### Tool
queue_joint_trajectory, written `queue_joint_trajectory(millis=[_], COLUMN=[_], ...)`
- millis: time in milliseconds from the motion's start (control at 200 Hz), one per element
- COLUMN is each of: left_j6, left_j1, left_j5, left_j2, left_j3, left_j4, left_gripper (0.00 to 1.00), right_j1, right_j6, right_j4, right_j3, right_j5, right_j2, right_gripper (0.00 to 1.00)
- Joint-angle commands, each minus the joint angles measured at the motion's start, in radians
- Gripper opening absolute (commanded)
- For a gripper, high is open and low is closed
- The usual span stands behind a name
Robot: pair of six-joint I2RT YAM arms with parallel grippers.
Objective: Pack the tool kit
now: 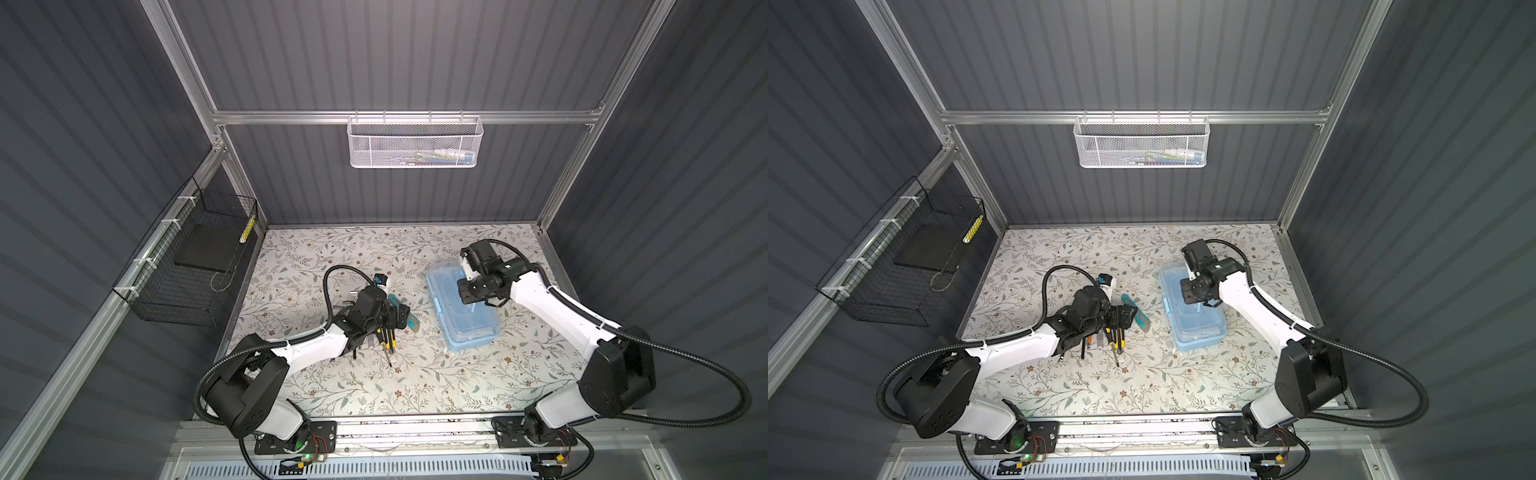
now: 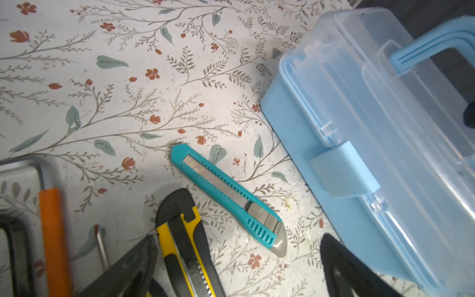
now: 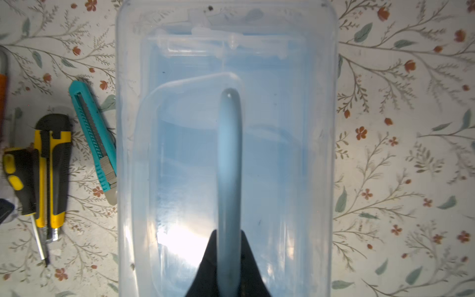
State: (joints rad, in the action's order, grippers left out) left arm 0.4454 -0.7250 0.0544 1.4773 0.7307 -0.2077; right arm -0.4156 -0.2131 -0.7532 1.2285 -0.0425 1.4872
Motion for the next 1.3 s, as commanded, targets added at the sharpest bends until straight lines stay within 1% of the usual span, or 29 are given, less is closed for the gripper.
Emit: queue_joint_trajectory(millis=[0,45,55,70,85,170,245,330,420,576,686,836,906,946,1031,1111,1156,1291], left_j6=[0.019,0.021,0.021,0.02,0.018,0.011,0.007,0.005,0.004,0.02,0.024,0.032,0.043,0.055,0.096,0.146,0.177,0.224], left_j1=[0.006,0.005,0.004,0.005,0.005,0.005,0.005,0.004,0.004,0.005,0.004,0.003,0.003,0.003,0.004,-0.002,-0.005,-0.012], left_j5=[-0.047,-0.056,-0.058,-0.061,-0.063,-0.073,-0.08,-0.091,-0.107,-0.139,-0.159,-0.176,-0.196,-0.21,-0.243,-0.248,-0.26,-0.291], left_j2=[-0.023,-0.027,-0.028,-0.028,-0.029,-0.028,-0.025,-0.023,-0.016,-0.004,0.01,0.027,0.044,0.057,0.09,0.118,0.13,0.157], left_j3=[0.025,0.032,0.035,0.038,0.041,0.062,0.074,0.086,0.093,0.102,0.117,0.136,0.149,0.157,0.168,0.182,0.177,0.174], left_j4=[-0.064,-0.065,-0.063,-0.06,-0.058,-0.04,-0.031,-0.022,-0.022,-0.045,-0.054,-0.067,-0.082,-0.096,-0.142,-0.162,-0.201,-0.275], left_gripper=[0.99,0.99,0.99,0.99,0.99,0.99,0.99,1.0,0.99,1.0,0.99,0.99,0.99,0.99,0.99,0.99,0.99,0.99], right_j1=[0.078,0.119,0.122,0.135,0.144,0.223,0.283,0.34,0.376,0.409,0.433,0.474,0.486,0.488,0.489,0.489,0.49,0.491], right_j6=[-0.057,-0.078,-0.081,-0.088,-0.094,-0.162,-0.231,-0.299,-0.362,-0.412,-0.427,-0.372,-0.316,-0.271,-0.22,-0.182,-0.17,-0.145], right_j4=[0.145,0.183,0.188,0.202,0.211,0.328,0.437,0.552,0.666,0.795,0.852,0.819,0.762,0.71,0.657,0.623,0.619,0.615], right_j3=[-0.043,-0.071,-0.075,-0.083,-0.089,-0.144,-0.198,-0.263,-0.325,-0.395,-0.432,-0.449,-0.441,-0.429,-0.416,-0.403,-0.399,-0.376], right_j5=[0.269,0.361,0.365,0.417,0.441,0.626,0.753,0.865,0.949,1.048,1.088,1.101,1.087,1.059,1.026,0.994,0.984,0.963], right_j2=[-0.085,-0.112,-0.114,-0.121,-0.126,-0.162,-0.172,-0.166,-0.15,-0.106,-0.078,-0.059,-0.052,-0.048,-0.047,-0.047,-0.045,-0.022], right_gripper=[0.0,0.0,0.0,0.0,0.0,0.0,0.0,0.0,0.0,0.0,0.0,0.0,0.0,0.0,0.0,0.0,0.0,0.0])
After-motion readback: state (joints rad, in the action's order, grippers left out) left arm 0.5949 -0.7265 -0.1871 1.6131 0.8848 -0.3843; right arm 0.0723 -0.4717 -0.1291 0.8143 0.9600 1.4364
